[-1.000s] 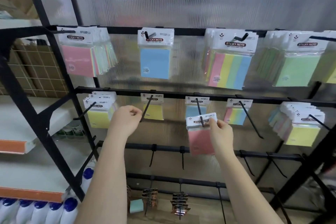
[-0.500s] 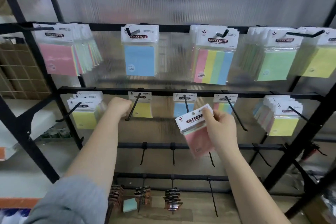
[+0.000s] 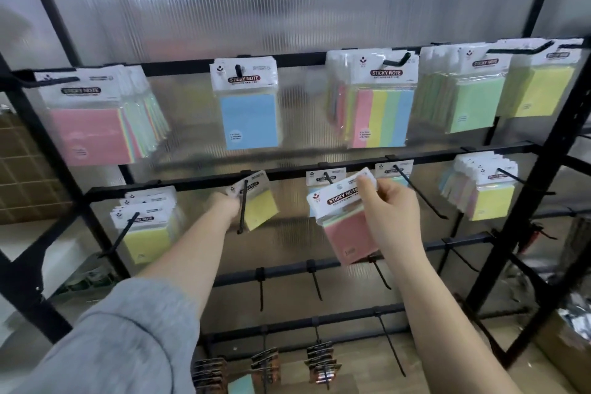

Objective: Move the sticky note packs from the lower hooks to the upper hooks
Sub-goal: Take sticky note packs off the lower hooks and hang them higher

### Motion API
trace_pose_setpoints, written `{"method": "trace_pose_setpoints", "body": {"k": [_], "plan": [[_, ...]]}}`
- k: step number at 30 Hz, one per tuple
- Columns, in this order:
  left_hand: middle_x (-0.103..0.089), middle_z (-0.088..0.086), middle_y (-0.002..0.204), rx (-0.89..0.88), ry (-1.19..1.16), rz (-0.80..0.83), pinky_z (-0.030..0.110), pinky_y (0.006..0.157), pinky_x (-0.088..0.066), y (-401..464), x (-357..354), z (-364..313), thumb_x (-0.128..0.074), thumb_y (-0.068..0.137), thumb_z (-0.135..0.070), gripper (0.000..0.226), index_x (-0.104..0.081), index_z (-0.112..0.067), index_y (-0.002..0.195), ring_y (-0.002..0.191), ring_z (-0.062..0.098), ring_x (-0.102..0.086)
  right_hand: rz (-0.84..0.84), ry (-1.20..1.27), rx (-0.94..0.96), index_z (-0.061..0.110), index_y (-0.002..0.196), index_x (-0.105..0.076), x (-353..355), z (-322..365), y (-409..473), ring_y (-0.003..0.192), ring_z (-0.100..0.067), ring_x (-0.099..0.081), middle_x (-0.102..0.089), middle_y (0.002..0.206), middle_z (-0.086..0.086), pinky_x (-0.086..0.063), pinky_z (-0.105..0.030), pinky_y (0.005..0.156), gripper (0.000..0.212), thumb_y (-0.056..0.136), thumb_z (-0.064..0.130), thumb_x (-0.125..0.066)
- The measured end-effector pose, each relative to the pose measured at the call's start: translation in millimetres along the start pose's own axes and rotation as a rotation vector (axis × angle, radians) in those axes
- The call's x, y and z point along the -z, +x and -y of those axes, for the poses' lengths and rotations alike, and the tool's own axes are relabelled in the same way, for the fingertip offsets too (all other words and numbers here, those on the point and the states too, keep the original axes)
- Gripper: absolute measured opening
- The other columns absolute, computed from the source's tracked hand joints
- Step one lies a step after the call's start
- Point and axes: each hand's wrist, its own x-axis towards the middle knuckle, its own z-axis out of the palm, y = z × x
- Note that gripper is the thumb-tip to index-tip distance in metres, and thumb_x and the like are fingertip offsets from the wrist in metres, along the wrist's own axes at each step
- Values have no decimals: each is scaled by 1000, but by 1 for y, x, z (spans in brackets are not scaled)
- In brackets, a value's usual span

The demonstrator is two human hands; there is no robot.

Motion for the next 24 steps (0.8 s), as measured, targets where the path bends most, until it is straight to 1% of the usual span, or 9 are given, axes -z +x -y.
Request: {"method": "trace_pose_setpoints", "body": {"k": [2,4,9,11,13,15,16,18,24], "plan": [[-45,12,73,35,-22,14,29,54,-32,1,1,5,-45,99,-23,39,-55,8,119,62,23,-41,-11,-1,-3,-15,82,-53,-4,2,-4,61,-19,-46,-56,70,-25,-33,-28,58,50,95,33,-50],[-44,7,69,22,-17,18,25,49,-28,-1,1,9,-46,99,-21,31,-60,3,112,57,20,-37,-21,-2,-5,-15,83,-52,-6,2,-9,61,-19,-45,-55,69,-23,-33,-28,59,51,95,35,-49],[-56,14,120,-139,-31,-16,29,71,-37,-11,5,15,-37,101,-26,41,-46,-4,135,86,23,-51,-46,16,-33,-14,86,-53,-7,-1,-19,62,-18,-42,-50,67,-13,-30,-31,60,52,94,37,-49],[-55,16,124,-191,-35,-19,27,63,-36,-19,9,19,-33,101,-25,43,-43,-3,136,78,21,-52,-54,24,-36,-13,87,-54,-7,-1,-23,62,-17,-42,-52,67,-12,-30,-30,60,51,95,36,-49],[-56,20,125,-233,-52,-33,30,64,-40,-27,11,25,-31,101,-25,42,-46,-2,133,86,27,-57,-64,34,-46,-12,86,-55,-7,-2,-27,62,-17,-44,-59,70,-19,-31,-29,59,48,95,35,-49],[-58,21,115,-255,-78,-53,34,65,-45,-40,12,30,-31,101,-25,38,-53,-3,123,85,31,-57,-72,38,-57,-13,86,-54,-7,-1,-31,62,-17,-44,-59,72,-20,-31,-29,59,48,95,34,-49],[-58,19,99,-273,-84,-63,33,61,-43,-47,14,32,-32,101,-23,32,-58,-5,105,78,30,-53,-73,39,-57,-14,86,-53,-7,-1,-32,63,-17,-42,-57,73,-23,-30,-30,60,49,95,34,-49],[-45,8,73,-302,-65,-93,29,51,-31,-62,18,36,-32,101,-20,31,-45,-10,75,65,22,-42,-80,38,-52,-15,86,-52,-8,-1,-35,64,-17,-39,-52,76,-29,-29,-30,62,50,95,35,-49],[-34,2,63,-376,50,-114,31,51,-22,-97,41,50,-35,100,-21,36,-30,-12,65,55,17,-31,-95,60,-37,-15,80,-48,-7,0,-37,62,-18,-34,-41,67,-10,-27,-31,59,56,95,39,-50]]}}
